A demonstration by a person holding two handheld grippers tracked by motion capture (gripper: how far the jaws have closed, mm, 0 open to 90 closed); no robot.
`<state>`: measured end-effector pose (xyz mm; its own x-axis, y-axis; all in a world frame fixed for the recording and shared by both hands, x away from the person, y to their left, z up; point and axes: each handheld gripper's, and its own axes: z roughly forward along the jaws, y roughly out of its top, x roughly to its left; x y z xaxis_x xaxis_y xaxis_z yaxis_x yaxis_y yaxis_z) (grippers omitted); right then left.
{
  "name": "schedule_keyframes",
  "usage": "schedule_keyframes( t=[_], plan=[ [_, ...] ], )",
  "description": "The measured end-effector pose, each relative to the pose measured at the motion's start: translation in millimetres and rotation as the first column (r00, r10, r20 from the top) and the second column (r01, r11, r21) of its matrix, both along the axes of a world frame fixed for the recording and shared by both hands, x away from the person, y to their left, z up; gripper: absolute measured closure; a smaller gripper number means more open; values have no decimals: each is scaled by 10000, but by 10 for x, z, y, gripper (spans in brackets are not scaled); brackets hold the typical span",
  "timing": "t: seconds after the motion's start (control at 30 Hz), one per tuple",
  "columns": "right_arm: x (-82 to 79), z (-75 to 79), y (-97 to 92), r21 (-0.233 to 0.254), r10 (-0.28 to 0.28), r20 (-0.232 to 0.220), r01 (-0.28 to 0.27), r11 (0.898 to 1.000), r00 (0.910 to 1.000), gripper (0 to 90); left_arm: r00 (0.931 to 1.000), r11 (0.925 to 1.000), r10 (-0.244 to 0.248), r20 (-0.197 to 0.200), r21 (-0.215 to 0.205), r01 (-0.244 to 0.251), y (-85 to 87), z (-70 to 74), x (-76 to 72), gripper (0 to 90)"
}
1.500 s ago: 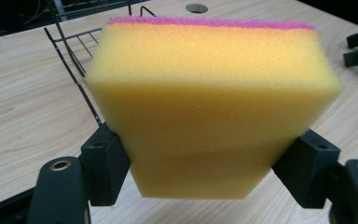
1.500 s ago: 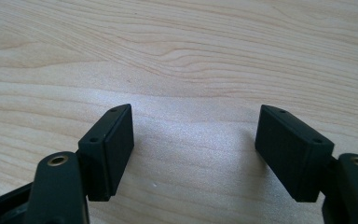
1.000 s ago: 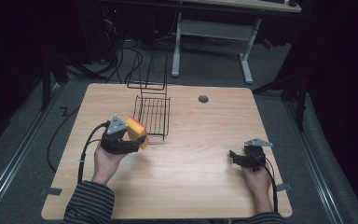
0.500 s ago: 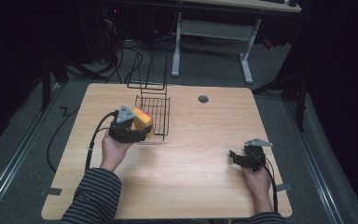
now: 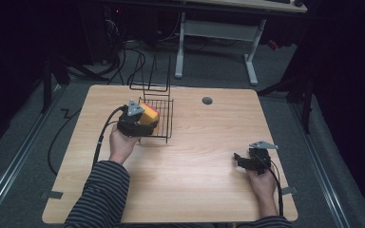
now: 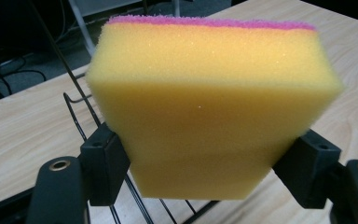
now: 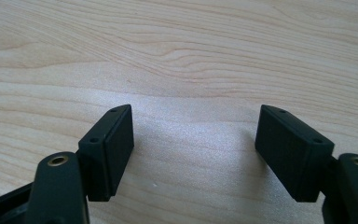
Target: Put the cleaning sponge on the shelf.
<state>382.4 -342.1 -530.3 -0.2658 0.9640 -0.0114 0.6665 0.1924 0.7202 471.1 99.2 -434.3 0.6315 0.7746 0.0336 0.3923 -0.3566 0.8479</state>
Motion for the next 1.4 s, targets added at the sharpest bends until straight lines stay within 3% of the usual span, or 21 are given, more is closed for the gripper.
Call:
schedule_keyframes(
  t=[0.27, 0.43, 0.47, 0.6, 0.83, 1.07, 1.4],
  plan=[
    [1, 0, -1, -8, 11, -2, -11, 10000, 10000, 284, 9996, 9996, 261, -136, 132, -260, -75, -92, 152, 268],
    [5, 0, -4, -15, 25, 5, -25, 10000, 10000, 284, 9992, 9993, 376, -122, 8, -376, -106, -128, 256, 266],
    [7, 1, -3, -7, 25, -6, -25, 10000, 10000, 284, 9988, 9988, 459, -184, -179, -462, -107, -155, 297, 266],
    [8, 1, -4, -17, 39, 0, -39, 10000, 10000, 284, 9974, 9978, 623, -359, -187, -630, -123, -231, 363, 266],
    [9, 0, -3, -25, 26, 13, -26, 10000, 10000, 284, 9972, 9979, 631, -395, 139, -626, -168, -241, 423, 258],
    [9, 0, -2, -25, 25, 15, -25, 10000, 10000, 284, 9967, 9976, 696, -413, 69, -694, -184, -269, 441, 253],
    [10, 1, -3, -28, 31, -4, -31, 10000, 10000, 284, 9937, 9973, 720, -853, -70, -729, -155, -298, 468, 223]
  ],
)
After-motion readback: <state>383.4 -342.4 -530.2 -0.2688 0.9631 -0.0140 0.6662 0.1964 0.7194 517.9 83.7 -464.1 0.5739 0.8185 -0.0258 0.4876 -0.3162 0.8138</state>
